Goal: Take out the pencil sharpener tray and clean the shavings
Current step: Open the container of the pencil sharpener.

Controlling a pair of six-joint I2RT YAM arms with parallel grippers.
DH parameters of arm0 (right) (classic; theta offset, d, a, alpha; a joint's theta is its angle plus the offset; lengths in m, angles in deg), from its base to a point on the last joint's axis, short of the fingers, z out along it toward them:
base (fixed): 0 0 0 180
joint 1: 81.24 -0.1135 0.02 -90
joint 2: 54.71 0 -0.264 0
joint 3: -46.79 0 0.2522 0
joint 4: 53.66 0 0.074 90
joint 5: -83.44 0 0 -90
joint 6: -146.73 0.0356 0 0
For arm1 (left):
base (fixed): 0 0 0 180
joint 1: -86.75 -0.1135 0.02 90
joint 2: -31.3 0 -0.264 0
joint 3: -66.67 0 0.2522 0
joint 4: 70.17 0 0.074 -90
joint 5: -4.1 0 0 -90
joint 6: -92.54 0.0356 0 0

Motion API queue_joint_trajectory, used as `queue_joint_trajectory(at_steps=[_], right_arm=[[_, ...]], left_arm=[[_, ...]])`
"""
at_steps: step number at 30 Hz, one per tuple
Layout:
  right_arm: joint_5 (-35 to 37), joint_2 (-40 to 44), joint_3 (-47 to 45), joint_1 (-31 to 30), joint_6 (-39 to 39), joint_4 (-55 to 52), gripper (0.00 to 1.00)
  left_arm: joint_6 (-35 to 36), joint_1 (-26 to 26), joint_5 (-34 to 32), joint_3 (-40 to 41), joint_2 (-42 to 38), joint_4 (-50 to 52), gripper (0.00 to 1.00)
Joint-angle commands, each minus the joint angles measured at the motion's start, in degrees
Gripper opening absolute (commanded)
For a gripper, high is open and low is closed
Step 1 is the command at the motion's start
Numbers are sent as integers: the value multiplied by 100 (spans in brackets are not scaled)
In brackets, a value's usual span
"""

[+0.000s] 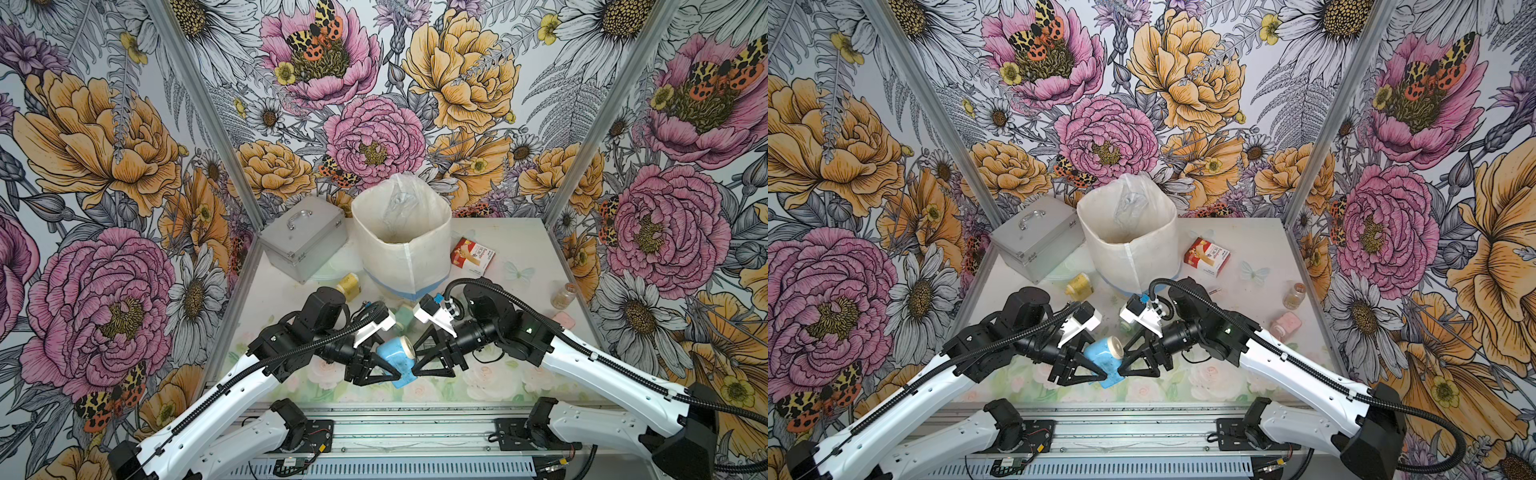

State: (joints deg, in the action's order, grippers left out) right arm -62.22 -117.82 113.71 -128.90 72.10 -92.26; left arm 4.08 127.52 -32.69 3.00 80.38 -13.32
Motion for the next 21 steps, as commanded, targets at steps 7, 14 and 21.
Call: queue_joint_trajectory(at_steps=[7, 14, 21], right_arm=[[-358, -245, 235, 2, -74, 57, 70], [-799, -219, 313, -7, -53, 60, 57], [-958, -144, 282, -16, 53, 54, 39]], left_arm=[[135, 45, 74, -212, -127, -170, 0], [170, 47, 84, -203, -116, -170, 0], [206, 45, 60, -163, -187, -171, 0]])
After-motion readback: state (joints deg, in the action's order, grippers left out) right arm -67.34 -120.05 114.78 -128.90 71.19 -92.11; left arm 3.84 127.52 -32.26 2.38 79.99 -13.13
